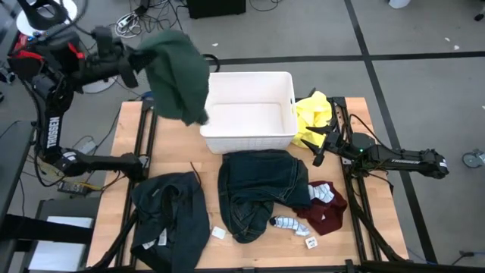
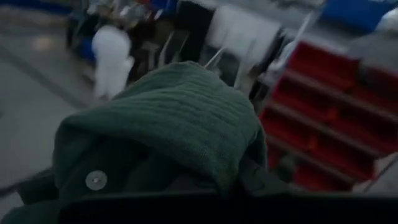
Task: Sort clothes
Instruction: Put the dark green shirt into the white laundry bin
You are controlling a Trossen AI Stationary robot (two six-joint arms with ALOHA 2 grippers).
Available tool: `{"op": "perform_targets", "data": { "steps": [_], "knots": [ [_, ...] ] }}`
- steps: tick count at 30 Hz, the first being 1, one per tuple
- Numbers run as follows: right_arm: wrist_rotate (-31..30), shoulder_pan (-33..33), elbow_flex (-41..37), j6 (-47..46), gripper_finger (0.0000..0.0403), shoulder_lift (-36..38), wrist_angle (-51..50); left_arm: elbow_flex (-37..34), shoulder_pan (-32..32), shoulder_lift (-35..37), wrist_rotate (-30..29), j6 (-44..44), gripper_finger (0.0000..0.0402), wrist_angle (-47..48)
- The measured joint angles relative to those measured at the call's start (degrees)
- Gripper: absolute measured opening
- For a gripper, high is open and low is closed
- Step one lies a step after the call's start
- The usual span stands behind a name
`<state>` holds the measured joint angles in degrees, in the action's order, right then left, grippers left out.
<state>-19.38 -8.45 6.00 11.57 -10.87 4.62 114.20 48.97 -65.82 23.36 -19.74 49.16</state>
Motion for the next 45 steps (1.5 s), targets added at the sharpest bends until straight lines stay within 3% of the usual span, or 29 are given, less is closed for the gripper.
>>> {"op": "perform_targets", "data": {
  "steps": [6,17,31,41,45],
  "knots": [
    [0.0,0.01,0.0,0.0,0.0245,0.02,0.0,0.07,-0.02,-3.95,6.67,-4.77,0.0006,-9.6],
    [0.0,0.02,0.0,0.0,0.0245,0.0,0.0,0.0,0.0,-10.56,9.78,-5.57,0.0006,-11.0],
    [-0.01,0.01,0.0,-0.01,0.0245,0.01,0.0,-0.01,-2.89,-16.93,9.31,10.59,0.0006,6.76],
    [-0.02,0.0,0.0,-0.02,0.0245,0.0,0.0,0.01,-10.52,-23.28,-7.42,23.57,0.0012,16.49],
    [-0.02,0.0,0.0,-0.02,0.0245,0.02,0.0,0.01,-12.81,-26.59,-10.22,24.28,0.0013,16.51]
  ]
}}
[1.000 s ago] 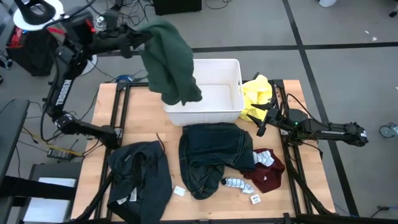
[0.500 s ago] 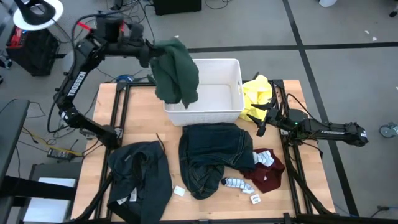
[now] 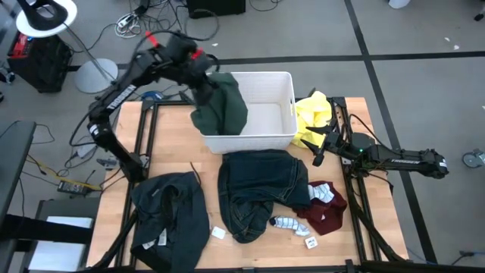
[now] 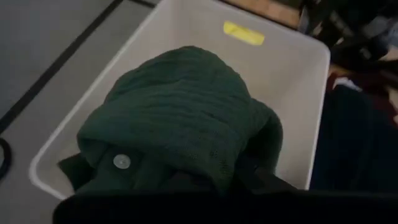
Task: Sort clothes
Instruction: Put the dark green shirt into the white laundry bin, then put the black shorts into the white laundry bin
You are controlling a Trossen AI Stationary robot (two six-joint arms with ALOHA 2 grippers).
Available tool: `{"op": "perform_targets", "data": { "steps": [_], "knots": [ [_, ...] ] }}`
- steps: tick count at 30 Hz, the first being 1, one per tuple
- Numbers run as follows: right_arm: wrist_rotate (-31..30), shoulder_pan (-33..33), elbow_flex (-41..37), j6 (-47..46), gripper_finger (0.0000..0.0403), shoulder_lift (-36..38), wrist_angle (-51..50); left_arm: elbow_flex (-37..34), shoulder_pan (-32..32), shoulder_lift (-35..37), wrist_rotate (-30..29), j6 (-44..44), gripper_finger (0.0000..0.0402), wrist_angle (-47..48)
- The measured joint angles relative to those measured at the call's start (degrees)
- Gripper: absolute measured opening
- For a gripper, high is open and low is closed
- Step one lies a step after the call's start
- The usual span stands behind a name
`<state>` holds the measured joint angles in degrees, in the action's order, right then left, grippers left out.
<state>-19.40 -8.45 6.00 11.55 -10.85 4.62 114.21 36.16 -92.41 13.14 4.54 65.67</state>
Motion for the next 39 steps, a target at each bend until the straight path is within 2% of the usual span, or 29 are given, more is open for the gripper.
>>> {"op": "perform_targets", "data": {
  "steps": [9,16,22,31,39],
  "knots": [
    [0.0,0.0,0.0,0.01,0.0245,-0.02,0.0,0.0,-1.75,-8.86,0.55,-4.16,0.0024,0.43],
    [0.0,0.02,0.0,0.01,0.0245,0.0,0.02,-0.01,-2.98,-16.28,0.21,-6.24,0.0049,0.02],
    [0.0,0.02,0.0,0.02,0.0245,0.0,0.0,0.0,-4.23,-19.85,0.26,-6.31,0.0078,-0.72],
    [0.0,0.0,0.0,0.02,0.0245,0.0,0.0,-0.01,-4.57,-19.93,-1.41,-6.52,0.0103,-0.34],
    [0.0,0.0,0.0,0.01,0.0245,0.0,0.02,0.0,-4.77,-14.2,-5.71,-4.9,0.0103,2.27]
  ]
}}
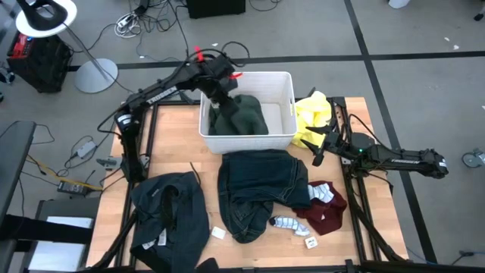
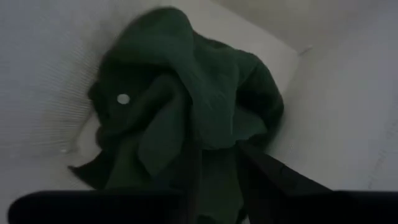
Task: Sort clothes
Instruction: Put the black shorts into the white laundry bin
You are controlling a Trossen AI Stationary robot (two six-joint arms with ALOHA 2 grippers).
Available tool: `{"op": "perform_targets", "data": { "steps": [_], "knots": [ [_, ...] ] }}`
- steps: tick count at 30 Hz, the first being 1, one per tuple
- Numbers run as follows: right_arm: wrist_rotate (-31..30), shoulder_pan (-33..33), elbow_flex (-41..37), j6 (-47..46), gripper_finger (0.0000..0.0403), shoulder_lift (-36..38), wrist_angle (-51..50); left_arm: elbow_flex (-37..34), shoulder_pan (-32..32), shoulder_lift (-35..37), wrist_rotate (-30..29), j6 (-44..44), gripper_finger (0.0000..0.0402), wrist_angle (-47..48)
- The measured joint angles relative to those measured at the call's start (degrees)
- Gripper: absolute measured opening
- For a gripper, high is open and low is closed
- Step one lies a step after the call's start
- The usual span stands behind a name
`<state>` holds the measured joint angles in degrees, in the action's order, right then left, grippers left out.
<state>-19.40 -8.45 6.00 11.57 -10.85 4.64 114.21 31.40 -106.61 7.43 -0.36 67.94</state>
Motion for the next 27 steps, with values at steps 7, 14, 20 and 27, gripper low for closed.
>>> {"op": "perform_targets", "data": {
  "steps": [7,14,20,27],
  "knots": [
    [0.0,0.0,0.0,0.0,0.0245,-0.02,-0.02,0.0,-1.61,10.14,-5.96,0.33,0.0103,0.08],
    [0.0,0.0,0.0,-0.01,0.0245,-0.02,0.0,0.04,-4.34,20.36,-8.7,0.4,0.0104,5.24],
    [0.0,0.01,0.0,0.01,0.0245,-0.01,0.0,0.04,-8.52,27.31,-12.77,-6.63,0.0101,15.25],
    [0.0,0.0,0.0,-0.01,0.0245,-0.02,-0.02,-0.93,-17.14,35.22,-15.86,-19.02,0.0076,21.78]
  ]
}}
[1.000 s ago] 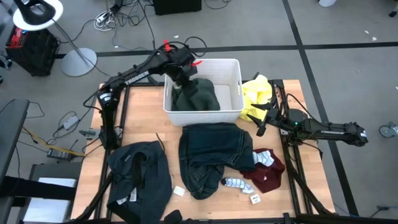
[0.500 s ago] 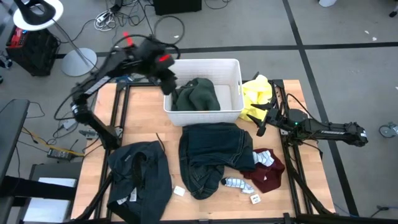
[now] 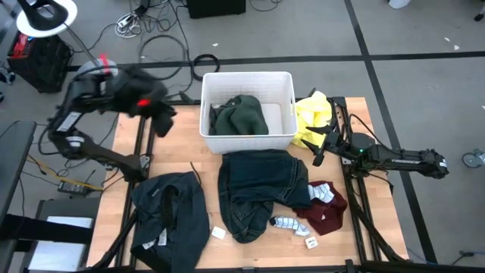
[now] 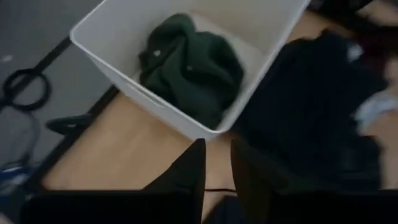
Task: Sort clothes
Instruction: Put the black shorts into the white laundry bin
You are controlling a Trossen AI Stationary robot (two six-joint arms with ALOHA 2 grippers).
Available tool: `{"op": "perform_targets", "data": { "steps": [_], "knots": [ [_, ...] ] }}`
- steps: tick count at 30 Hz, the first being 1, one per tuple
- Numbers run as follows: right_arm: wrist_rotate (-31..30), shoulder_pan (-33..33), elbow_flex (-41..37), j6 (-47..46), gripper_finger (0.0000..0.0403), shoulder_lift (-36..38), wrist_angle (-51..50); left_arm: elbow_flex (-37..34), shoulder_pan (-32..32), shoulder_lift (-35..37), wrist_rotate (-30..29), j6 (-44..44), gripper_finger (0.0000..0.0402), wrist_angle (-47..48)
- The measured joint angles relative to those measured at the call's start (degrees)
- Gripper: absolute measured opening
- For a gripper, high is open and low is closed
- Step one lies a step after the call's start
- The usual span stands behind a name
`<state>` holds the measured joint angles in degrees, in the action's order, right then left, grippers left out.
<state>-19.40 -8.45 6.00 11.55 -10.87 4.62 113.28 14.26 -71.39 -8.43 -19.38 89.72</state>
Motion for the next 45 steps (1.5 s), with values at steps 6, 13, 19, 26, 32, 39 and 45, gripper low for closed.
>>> {"op": "perform_targets", "data": {
  "steps": [6,13,19,26,32,39,45],
  "knots": [
    [0.0,0.0,0.0,0.0,0.0245,0.02,0.02,-7.8,-8.18,8.57,-1.32,-13.82,0.0062,0.37],
    [0.0,0.0,0.0,0.01,0.0245,0.01,0.01,-22.04,-14.48,16.38,-3.96,-25.9,0.0058,-0.15],
    [0.0,0.0,0.0,0.0,0.0245,0.02,0.0,-32.14,-14.38,18.4,-3.05,-26.13,0.0061,-2.6],
    [0.0,0.0,0.0,0.0,0.0245,0.02,0.02,-39.26,-12.74,18.25,-8.73,-26.05,0.0107,-0.88],
    [0.01,0.0,0.0,0.02,0.0245,0.02,0.02,-43.6,-11.49,18.2,-5.42,-25.93,0.0169,-0.5],
    [0.0,0.0,0.0,0.01,0.0245,0.02,0.02,-45.46,-11.82,18.19,-2.99,-30.0,0.0208,-1.09],
    [0.0,0.0,0.0,0.02,0.0245,0.02,0.02,-45.48,-16.27,18.15,0.44,-29.32,0.0195,-5.12]
  ]
}}
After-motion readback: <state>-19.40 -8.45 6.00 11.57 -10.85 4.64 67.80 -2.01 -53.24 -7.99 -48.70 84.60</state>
